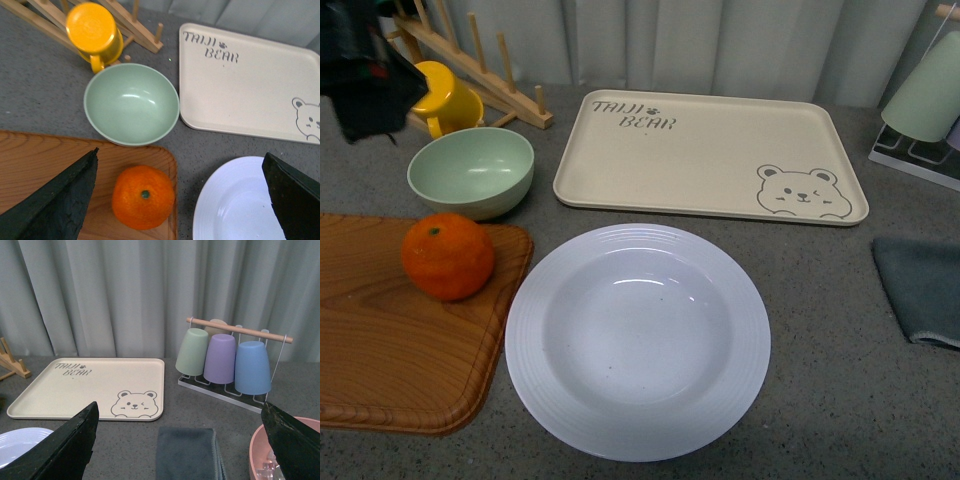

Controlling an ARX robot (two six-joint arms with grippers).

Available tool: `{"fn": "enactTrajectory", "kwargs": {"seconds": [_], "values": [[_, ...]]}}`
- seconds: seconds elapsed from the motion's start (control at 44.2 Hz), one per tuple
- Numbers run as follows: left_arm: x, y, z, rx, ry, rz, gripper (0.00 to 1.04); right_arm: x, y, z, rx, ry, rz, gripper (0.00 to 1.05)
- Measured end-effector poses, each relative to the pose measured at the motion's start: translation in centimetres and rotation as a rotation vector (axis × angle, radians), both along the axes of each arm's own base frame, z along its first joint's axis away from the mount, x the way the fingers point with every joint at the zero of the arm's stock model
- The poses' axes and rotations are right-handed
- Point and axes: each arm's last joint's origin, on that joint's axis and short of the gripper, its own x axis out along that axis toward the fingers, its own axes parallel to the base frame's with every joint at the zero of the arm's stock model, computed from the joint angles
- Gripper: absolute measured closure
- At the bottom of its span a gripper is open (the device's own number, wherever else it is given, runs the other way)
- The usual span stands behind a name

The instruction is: Place orange and plate with both arms

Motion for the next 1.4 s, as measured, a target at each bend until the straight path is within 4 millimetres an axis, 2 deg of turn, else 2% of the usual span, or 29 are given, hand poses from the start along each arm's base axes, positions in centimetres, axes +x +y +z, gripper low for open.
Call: {"fn": "enactTrajectory", "kwargs": {"seconds": [0.113,0.294,0.656,1.019,1.087,1.177,1.245,1.403], "values": [[1.2,-0.7,-1.9,0.003,0.064,-0.015,0.07,0.0,0.0,0.0,0.000,0.000,0.000,0.09],[1.4,-0.6,-4.8,0.093,0.208,-0.026,0.07,0.0,0.0,0.0,0.000,0.000,0.000,0.09],[2.2,-0.6,-6.6,0.113,0.315,-0.092,0.07,0.0,0.0,0.0,0.000,0.000,0.000,0.09],[3.5,0.4,-8.4,0.147,0.337,-0.030,0.07,0.0,0.0,0.0,0.000,0.000,0.000,0.09],[3.6,0.5,-8.5,0.140,0.340,-0.028,0.12,0.0,0.0,0.0,0.000,0.000,0.000,0.09],[3.6,0.4,-8.5,0.128,0.343,-0.033,0.28,0.0,0.0,0.0,0.000,0.000,0.000,0.09],[3.6,0.4,-8.5,0.124,0.347,-0.033,0.35,0.0,0.0,0.0,0.000,0.000,0.000,0.09],[3.5,-0.2,-7.9,0.147,0.319,-0.024,0.41,0.0,0.0,0.0,0.000,0.000,0.000,0.09]]}}
